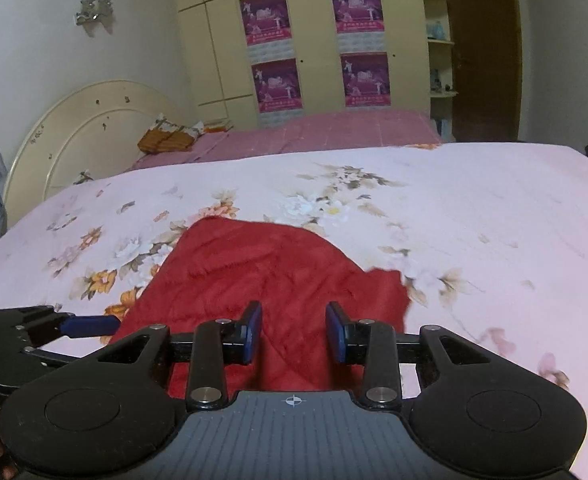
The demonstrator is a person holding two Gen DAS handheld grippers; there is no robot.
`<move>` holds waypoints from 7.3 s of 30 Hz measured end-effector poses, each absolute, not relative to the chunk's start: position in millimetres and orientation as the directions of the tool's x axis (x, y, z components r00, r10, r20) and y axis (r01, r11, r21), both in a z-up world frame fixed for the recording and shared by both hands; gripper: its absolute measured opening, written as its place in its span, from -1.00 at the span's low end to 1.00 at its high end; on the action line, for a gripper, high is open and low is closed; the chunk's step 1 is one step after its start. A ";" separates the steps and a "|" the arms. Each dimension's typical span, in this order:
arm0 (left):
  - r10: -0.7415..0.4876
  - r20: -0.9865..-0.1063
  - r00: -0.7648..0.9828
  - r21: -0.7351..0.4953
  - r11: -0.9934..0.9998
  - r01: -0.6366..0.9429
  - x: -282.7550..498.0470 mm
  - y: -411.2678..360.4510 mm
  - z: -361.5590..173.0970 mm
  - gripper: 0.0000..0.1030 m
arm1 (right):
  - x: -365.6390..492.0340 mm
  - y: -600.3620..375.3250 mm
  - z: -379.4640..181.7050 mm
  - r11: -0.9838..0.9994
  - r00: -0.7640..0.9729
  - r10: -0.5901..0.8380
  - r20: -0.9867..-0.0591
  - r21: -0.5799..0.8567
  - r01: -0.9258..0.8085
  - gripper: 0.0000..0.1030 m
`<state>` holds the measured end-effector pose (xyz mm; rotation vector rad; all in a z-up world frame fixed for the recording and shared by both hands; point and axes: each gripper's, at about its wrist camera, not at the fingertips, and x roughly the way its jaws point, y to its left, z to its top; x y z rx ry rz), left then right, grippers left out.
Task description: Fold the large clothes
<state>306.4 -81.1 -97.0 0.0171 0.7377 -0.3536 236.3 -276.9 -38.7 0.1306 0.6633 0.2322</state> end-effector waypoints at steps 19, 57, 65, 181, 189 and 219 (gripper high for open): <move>-0.318 -0.710 0.628 -0.105 0.930 0.352 399.6 -97.6 -146.8 0.57 | 312.1 -271.6 -122.3 0.998 0.703 0.025 -0.711 0.063 0.028 -0.31; -0.313 -0.772 0.554 -0.146 0.935 0.324 285.4 -72.7 -109.7 0.66 | 161.7 -281.2 -76.9 0.971 0.659 0.239 -0.713 0.159 -0.179 -0.31; -0.315 -0.795 0.519 -0.145 0.929 0.341 276.0 -69.0 -131.8 0.75 | 147.8 -283.5 -101.8 0.970 0.574 0.229 -0.786 0.132 -0.205 -0.31; -0.261 -0.743 0.617 -0.241 0.963 0.118 426.1 398.3 -110.3 0.63 | 422.3 112.6 -139.0 0.665 0.512 0.649 -0.562 0.747 -0.022 0.01; -0.239 -0.690 0.684 -0.220 0.969 0.116 410.5 408.5 -91.2 0.57 | 409.9 102.0 -105.7 0.749 0.599 0.549 -0.584 0.661 -0.042 0.01; -0.185 -0.720 0.669 -0.167 0.982 0.091 421.0 394.7 -91.3 0.59 | 397.6 160.6 -89.8 0.922 0.682 0.347 -0.644 0.368 -0.122 0.01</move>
